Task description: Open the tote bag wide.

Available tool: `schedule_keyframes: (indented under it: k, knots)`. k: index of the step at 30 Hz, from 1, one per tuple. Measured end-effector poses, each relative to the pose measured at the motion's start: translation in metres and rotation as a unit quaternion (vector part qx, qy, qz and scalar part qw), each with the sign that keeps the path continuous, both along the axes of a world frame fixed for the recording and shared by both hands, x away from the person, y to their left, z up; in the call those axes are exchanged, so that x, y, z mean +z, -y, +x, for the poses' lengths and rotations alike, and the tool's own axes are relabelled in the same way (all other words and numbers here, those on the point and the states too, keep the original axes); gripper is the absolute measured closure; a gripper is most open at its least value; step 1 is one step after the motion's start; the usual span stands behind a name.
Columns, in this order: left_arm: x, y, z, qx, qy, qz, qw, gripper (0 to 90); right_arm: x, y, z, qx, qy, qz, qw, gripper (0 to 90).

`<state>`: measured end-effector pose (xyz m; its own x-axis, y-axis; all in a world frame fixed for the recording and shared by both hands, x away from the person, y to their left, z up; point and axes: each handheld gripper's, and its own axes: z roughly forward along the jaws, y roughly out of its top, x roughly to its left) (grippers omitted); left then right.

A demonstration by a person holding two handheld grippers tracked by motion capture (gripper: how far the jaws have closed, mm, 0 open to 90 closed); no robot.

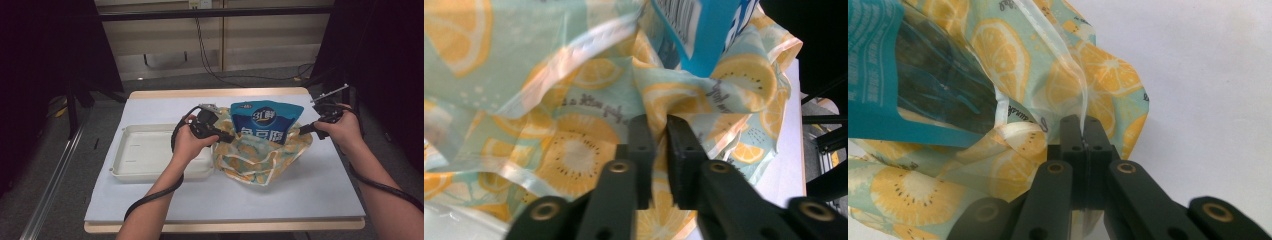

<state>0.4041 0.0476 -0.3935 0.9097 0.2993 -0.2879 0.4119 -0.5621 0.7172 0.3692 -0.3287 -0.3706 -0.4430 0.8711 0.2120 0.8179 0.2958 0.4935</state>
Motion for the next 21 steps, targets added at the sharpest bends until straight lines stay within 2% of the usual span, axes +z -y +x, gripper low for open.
schedule_keyframes:
  k: [1,4,5,6,8,9,10,12,13,14,15,16,18,20,21]
  knots:
    - [-0.002,-0.001,-0.001,0.002,-0.001,-0.004,1.0000,86.9,-0.001,0.000,0.000,0.000,0.003,-0.003,1.0000,90.0]
    - [-0.007,-0.005,-0.005,0.005,-0.009,0.008,0.9999,89.2,-0.004,0.001,0.001,0.000,0.004,-0.002,1.0000,90.0]
    - [-0.010,-0.005,-0.006,0.003,-0.010,-0.002,0.9999,89.4,-0.005,0.000,0.002,-0.001,0.001,-0.001,1.0000,90.0]
    - [-0.010,-0.006,-0.008,0.002,-0.009,0.012,0.9999,89.7,-0.005,0.000,0.002,-0.004,0.000,-0.002,1.0000,90.0]
    - [-0.014,-0.005,-0.011,0.003,-0.014,0.003,0.9999,89.8,-0.007,0.000,0.002,-0.005,-0.001,-0.004,1.0000,90.0]
    - [-0.015,-0.006,-0.012,0.005,-0.008,0.018,0.9998,89.8,-0.007,0.000,0.002,-0.007,0.000,-0.007,1.0000,90.0]
    - [-0.018,-0.006,-0.013,0.004,-0.011,0.008,0.9999,89.8,-0.007,0.000,0.002,-0.007,-0.001,-0.009,0.9999,90.0]
    - [-0.018,-0.005,-0.017,0.003,-0.013,0.018,0.9998,89.8,-0.008,-0.001,0.002,-0.008,-0.003,-0.009,0.9999,90.0]
    - [-0.020,-0.005,-0.018,0.000,-0.010,0.011,0.9999,89.8,-0.010,0.000,0.002,-0.003,0.001,-0.008,1.0000,90.0]
    - [-0.021,-0.005,-0.021,0.000,-0.008,0.022,0.9997,89.8,-0.010,0.000,0.002,-0.007,0.000,-0.013,0.9999,90.0]
    - [-0.022,-0.005,-0.023,0.001,-0.010,0.024,0.9997,89.8,-0.012,0.000,0.003,-0.004,0.002,-0.013,0.9999,90.0]
    - [-0.025,-0.004,-0.024,0.002,-0.012,0.015,0.9998,89.8,-0.012,0.000,0.002,-0.007,-0.002,-0.013,0.9999,90.0]
    - [-0.028,-0.005,-0.026,-0.003,-0.012,0.031,0.9994,89.8,-0.014,-0.001,0.002,-0.006,-0.003,-0.012,0.9999,90.0]
    - [-0.033,-0.004,-0.029,-0.002,-0.017,0.021,0.9996,89.8,-0.016,-0.001,0.002,-0.005,-0.002,-0.015,0.9999,90.0]
    - [-0.034,-0.004,-0.030,-0.006,-0.016,0.023,0.9996,89.7,-0.017,-0.001,0.002,-0.005,-0.004,-0.015,0.9999,90.0]
